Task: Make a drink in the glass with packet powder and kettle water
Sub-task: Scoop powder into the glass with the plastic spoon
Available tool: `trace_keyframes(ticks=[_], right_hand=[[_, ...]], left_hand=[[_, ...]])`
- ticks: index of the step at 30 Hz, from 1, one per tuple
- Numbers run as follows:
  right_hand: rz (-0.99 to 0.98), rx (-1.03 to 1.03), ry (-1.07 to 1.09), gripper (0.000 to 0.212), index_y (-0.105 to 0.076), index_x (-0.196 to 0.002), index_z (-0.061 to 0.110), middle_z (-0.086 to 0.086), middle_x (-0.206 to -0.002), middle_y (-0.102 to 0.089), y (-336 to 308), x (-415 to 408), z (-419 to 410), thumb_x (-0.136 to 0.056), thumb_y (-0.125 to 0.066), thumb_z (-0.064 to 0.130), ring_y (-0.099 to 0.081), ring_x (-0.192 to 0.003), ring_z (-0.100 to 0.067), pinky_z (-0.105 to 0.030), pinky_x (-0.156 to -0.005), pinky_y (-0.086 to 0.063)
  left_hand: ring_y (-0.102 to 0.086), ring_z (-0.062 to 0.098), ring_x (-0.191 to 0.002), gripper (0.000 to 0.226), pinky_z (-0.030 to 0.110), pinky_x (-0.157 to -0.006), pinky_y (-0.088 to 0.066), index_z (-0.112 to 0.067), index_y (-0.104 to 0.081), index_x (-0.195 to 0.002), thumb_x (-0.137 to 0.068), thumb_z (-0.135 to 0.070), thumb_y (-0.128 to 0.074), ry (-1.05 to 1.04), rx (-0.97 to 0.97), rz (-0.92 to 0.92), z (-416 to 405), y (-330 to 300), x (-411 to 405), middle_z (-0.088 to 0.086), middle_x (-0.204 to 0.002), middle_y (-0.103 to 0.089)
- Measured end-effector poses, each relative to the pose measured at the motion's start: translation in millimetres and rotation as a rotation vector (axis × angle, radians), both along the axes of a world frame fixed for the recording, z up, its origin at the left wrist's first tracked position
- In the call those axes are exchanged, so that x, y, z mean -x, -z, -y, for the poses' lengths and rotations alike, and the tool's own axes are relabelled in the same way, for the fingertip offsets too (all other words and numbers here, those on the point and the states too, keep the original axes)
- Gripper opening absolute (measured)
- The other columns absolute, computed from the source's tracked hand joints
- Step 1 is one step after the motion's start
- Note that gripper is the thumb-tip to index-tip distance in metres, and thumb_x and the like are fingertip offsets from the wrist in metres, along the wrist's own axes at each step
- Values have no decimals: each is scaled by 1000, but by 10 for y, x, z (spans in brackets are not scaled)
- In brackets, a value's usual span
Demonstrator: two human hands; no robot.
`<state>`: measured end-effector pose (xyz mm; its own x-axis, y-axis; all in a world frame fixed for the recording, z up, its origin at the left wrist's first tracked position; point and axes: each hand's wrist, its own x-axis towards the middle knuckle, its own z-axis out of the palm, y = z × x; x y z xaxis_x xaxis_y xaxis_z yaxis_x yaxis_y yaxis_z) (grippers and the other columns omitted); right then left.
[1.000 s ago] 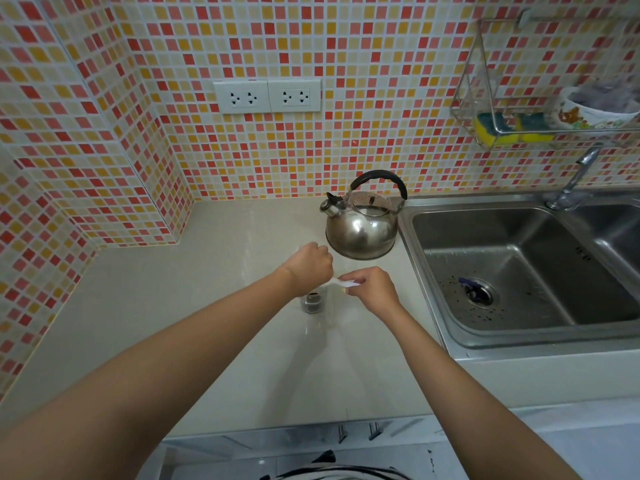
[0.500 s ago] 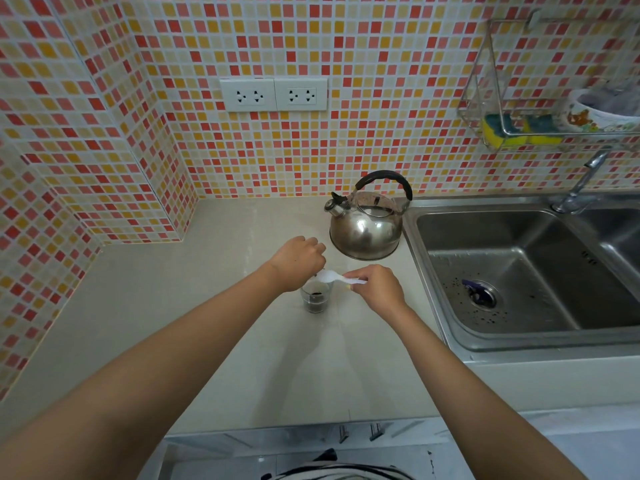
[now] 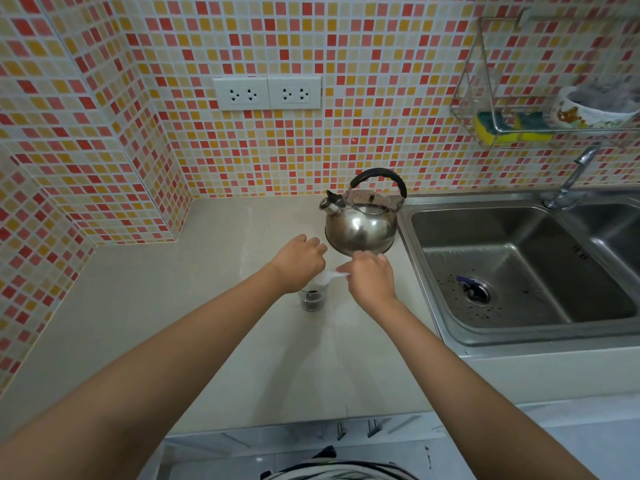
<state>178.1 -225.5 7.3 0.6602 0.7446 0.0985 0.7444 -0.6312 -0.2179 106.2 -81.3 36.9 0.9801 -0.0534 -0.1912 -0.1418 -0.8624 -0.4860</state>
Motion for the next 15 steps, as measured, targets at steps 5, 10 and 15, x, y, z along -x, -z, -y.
trace_keyframes(ticks=[5, 10, 15], right_hand=[[53, 80, -50, 44, -63, -123, 29, -6, -112, -63, -61, 22, -87, -92, -46, 3, -54, -110, -25, -31, -92, -35], [37, 98, -5, 43, -71, -110, 30, -5, -94, -59, -73, 22, -56, -87, -48, 2, -56, -102, -25, -32, -88, -36], [29, 75, -20, 44, -72, -108, 28, -1, -83, -43, -94, 13, -52, -85, -48, -1, -56, -100, -27, -33, -88, -35]], left_hand=[[-53, 24, -100, 24, 31, -74, -37, -9, -66, -109, -87, -6, -58, -36, 15, -18, 24, 24, 6, 9, -107, -59], [-54, 23, -99, 28, 30, -72, -34, -10, -66, -115, -87, -12, -63, -56, 18, -32, 8, 36, 26, 9, -108, -60], [-54, 23, -98, 24, 30, -72, -34, -10, -67, -110, -87, -12, -61, -43, 5, -29, 22, 47, -3, 9, -105, -59]])
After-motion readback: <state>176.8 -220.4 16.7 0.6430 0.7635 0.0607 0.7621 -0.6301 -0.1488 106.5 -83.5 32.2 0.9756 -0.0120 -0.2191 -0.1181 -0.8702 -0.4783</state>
